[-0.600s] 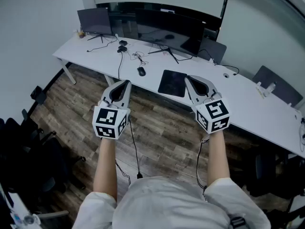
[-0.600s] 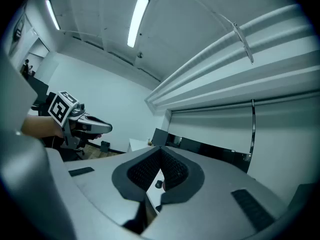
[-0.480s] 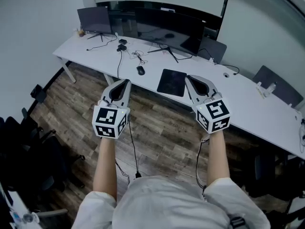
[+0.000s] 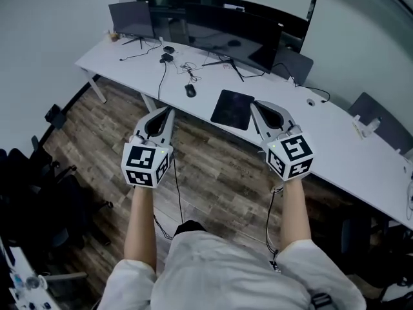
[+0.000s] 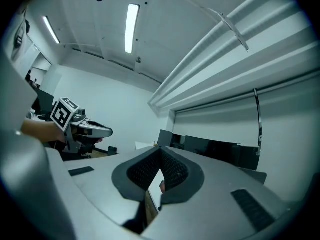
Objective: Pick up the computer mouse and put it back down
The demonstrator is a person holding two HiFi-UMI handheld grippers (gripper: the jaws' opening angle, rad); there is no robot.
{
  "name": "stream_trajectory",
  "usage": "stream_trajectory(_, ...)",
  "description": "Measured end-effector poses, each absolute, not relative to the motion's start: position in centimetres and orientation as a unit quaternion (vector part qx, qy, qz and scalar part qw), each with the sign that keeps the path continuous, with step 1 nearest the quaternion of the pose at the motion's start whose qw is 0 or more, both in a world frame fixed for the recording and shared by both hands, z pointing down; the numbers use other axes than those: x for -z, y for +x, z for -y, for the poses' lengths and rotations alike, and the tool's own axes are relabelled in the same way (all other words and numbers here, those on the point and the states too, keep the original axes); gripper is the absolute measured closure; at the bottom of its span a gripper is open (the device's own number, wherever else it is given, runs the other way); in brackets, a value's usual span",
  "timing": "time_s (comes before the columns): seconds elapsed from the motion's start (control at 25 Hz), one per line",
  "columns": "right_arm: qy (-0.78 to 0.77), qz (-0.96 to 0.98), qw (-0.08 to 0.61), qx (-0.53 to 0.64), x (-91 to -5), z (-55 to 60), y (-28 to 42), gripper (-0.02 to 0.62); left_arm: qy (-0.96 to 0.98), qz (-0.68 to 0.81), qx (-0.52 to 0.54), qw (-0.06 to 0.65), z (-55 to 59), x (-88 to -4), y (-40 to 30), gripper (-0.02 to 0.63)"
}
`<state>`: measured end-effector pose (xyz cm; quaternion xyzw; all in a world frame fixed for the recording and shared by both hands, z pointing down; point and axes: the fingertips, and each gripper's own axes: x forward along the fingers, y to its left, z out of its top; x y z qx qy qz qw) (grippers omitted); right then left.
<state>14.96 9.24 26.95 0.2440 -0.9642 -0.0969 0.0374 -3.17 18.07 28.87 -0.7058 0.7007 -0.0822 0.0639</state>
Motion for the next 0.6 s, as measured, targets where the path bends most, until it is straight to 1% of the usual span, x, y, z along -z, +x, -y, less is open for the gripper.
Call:
stream_trajectory(0.16, 0.240, 0.966, 0.036, 0.090, -27.5, -6.9, 13.6, 0.581, -0.703, -0.703, 0.084, 0.061, -15.9, -29.2, -4.6, 0.591)
stream_trajectory(0.32, 0.241, 0.966, 0.043, 0.080, -28.8, -3.3, 11.0, 0.581, -0.702, -0.704, 0.086, 0.058, -12.2, -30.3, -7.6, 0.591)
stream_trajectory(0.6, 0.251, 0.963, 0.055, 0.082, -29.9, 6.0, 2.9, 0.581, -0.708, -0.696, 0.088, 0.076, -2.0, -30.8, -15.9, 0.591)
